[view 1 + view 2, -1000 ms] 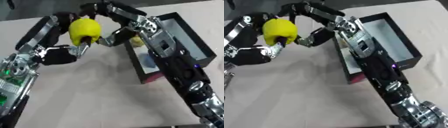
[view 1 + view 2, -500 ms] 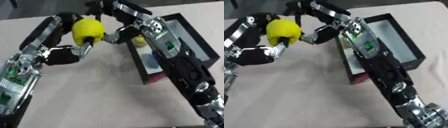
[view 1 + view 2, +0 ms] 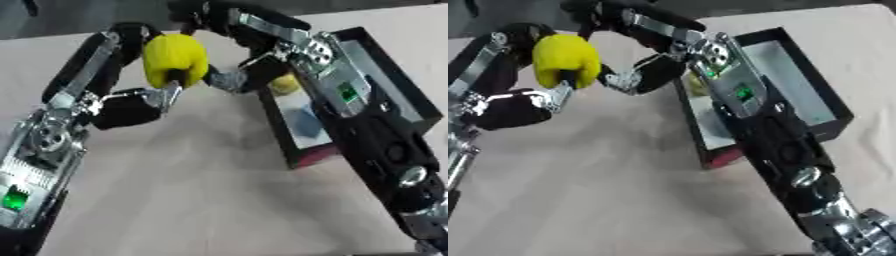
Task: Pick up the objects with one hand, pass them to the other hand, and then place them into the box on the other side of the table.
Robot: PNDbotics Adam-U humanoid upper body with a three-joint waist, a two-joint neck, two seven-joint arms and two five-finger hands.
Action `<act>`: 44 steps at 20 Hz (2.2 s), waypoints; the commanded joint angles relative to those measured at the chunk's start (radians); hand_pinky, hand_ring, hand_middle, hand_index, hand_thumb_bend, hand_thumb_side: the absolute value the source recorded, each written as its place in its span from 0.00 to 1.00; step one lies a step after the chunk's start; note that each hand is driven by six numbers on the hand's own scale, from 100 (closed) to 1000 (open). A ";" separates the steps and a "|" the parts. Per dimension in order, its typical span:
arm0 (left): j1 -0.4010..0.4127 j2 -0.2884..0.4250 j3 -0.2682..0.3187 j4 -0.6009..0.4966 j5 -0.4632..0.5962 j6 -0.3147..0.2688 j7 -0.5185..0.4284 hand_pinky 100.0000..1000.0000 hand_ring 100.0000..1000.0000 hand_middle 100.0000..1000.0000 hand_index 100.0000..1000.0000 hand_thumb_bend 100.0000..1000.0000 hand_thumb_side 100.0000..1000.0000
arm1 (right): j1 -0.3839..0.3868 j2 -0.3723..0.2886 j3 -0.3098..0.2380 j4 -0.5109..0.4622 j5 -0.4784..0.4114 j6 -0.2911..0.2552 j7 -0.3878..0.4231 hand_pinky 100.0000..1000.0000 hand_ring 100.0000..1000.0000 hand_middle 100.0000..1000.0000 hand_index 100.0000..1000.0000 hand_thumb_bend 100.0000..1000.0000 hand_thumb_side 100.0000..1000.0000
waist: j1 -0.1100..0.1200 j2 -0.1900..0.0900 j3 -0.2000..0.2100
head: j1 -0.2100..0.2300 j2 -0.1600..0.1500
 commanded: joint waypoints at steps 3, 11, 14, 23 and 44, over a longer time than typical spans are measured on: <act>-0.004 0.016 0.018 -0.005 -0.035 -0.007 0.019 0.77 0.59 0.51 0.55 0.00 0.00 | -0.015 -0.014 -0.014 -0.040 -0.026 0.005 0.064 1.00 1.00 0.67 1.00 0.34 0.02 | -0.015 -0.104 0.003 | -0.003 -0.014; -0.002 0.010 0.017 0.004 -0.050 -0.012 0.024 0.77 0.60 0.51 0.55 0.00 0.00 | -0.016 -0.015 -0.015 -0.044 -0.047 0.018 0.092 1.00 1.00 0.68 1.00 0.33 0.00 | -0.017 -0.102 0.003 | -0.004 -0.014; -0.003 0.003 0.013 0.006 -0.049 -0.015 0.022 0.78 0.60 0.51 0.55 0.00 0.00 | -0.017 -0.014 -0.014 -0.044 -0.052 0.026 0.093 1.00 1.00 0.67 1.00 0.32 0.00 | -0.017 -0.102 0.003 | -0.007 -0.016; -0.003 -0.020 0.001 0.008 -0.067 -0.032 0.018 0.78 0.60 0.51 0.55 0.00 0.00 | -0.024 -0.003 -0.004 -0.030 -0.057 0.092 0.035 0.99 1.00 0.60 0.99 0.31 0.00 | -0.018 -0.099 0.005 | -0.018 -0.018; -0.001 -0.056 -0.013 0.033 -0.110 -0.060 0.030 0.78 0.60 0.47 0.55 0.00 0.00 | -0.027 0.011 -0.002 -0.015 -0.066 0.150 -0.009 0.93 1.00 0.39 0.79 0.10 0.00 | -0.021 -0.092 0.009 | -0.031 -0.020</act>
